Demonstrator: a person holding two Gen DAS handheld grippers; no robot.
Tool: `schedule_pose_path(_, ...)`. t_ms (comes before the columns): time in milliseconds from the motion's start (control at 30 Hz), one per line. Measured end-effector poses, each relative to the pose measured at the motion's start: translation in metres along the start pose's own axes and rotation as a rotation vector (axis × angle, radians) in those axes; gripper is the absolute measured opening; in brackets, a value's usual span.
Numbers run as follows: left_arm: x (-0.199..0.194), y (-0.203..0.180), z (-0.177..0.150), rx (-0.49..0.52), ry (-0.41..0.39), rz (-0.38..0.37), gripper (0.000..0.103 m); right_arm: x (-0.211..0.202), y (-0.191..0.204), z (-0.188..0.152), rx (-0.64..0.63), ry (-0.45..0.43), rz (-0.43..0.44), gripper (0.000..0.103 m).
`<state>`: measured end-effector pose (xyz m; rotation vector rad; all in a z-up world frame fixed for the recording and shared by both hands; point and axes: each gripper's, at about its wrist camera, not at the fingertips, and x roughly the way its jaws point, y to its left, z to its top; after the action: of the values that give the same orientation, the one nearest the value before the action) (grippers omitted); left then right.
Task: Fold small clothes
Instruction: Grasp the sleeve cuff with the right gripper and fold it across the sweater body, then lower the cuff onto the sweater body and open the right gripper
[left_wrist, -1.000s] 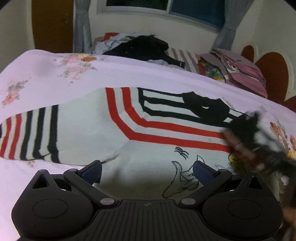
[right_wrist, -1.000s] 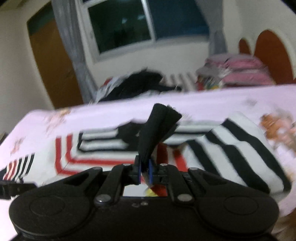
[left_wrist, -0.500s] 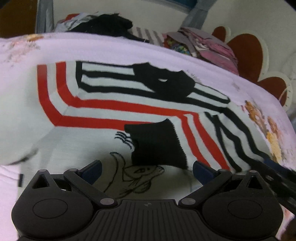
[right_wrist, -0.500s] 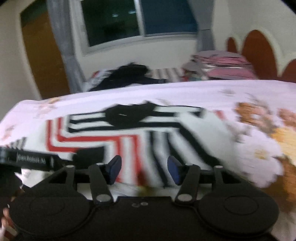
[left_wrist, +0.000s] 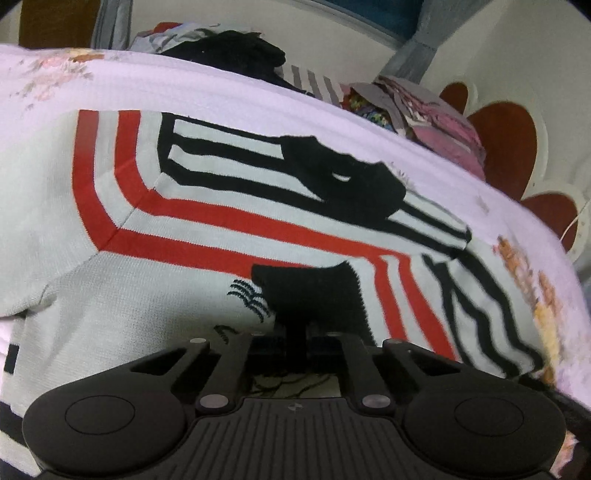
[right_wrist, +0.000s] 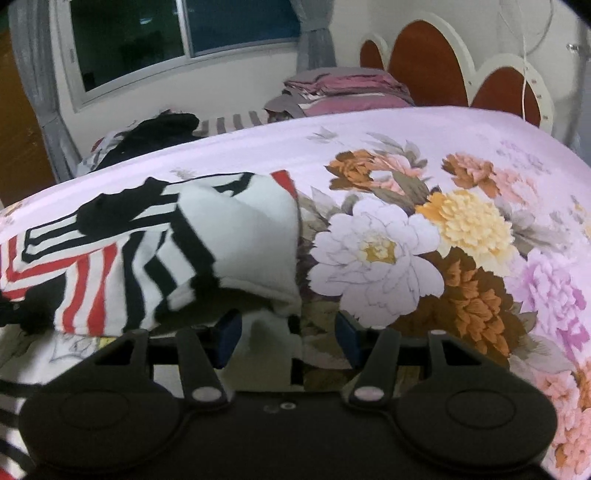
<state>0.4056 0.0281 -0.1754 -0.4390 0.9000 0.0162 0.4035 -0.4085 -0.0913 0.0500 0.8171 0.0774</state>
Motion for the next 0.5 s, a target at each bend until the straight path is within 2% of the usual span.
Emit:
schedule_pose_path(133, -0.021, 0.006, 0.014, -0.063, -0.064, -0.061, 0.006, 0.015, -0.001, 0.002, -0.003, 0.020, -0.012, 0.053)
schedule_pose_path(233, -0.033, 0.017, 0.023, -0.082, -0.106, -0.058, 0.006, 0.022, -0.001, 0.007, 0.014, 0.028, -0.003, 0.050)
schedule_pose_path(333, -0.036, 0.030, 0.025, -0.092, -0.128, -0.028, 0.006, 0.026, 0.004, 0.009, 0.015, 0.038, 0.026, 0.041)
schedule_pose_path(400, -0.032, 0.038, 0.023, -0.087, -0.123, 0.004, 0.006, 0.027, 0.011, 0.010, -0.008, 0.035, 0.032, 0.026)
schedule_pose_path(500, -0.021, 0.051, 0.018, -0.068, -0.103, 0.064, 0.006, 0.026, 0.014, 0.009, -0.017, 0.030, 0.045, 0.021)
